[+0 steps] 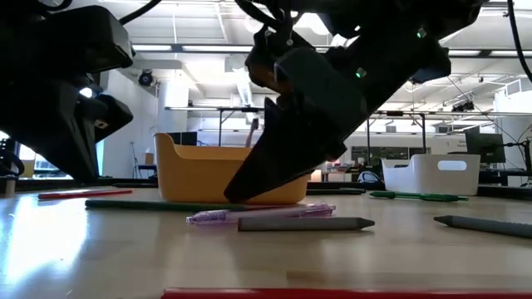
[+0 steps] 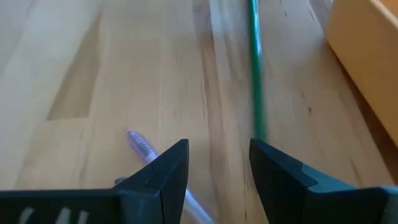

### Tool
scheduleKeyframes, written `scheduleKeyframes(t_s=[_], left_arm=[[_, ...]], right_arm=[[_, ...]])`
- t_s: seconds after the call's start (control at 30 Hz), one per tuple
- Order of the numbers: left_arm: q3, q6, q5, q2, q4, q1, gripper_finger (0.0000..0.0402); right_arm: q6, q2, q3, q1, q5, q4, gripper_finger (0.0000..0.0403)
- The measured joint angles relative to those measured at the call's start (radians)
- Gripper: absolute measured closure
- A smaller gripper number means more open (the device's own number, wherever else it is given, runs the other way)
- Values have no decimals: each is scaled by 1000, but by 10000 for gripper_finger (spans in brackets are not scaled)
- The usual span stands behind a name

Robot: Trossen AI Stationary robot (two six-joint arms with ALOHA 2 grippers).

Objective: Sort crayons/erasers/pens/pencils in bins
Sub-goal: Put the green pencil into the yellow bin

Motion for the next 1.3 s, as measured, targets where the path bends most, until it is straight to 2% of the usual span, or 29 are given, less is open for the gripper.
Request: scheduleKeyframes(t_s=[0.2,0.53,0.83,1.07,1.3], left_arm=[[0,0,0,-1,8,-1,401],[0,14,-3,-1,0,-16,401],[0,16,-8,-1,-6,-60,401],[0,16,-15,-1,5,-67,401],[0,9,-15,-1,6,-67,401]], right_arm=[[2,-1,0,-7,43,-26,250],[-3,-2,0,-12,183,-110,264],[-48,-3,0,-50,181,-128,264],[-49,-5,0,-76,103,-129,265],[-106,-12,12,-64,114,-149,265]])
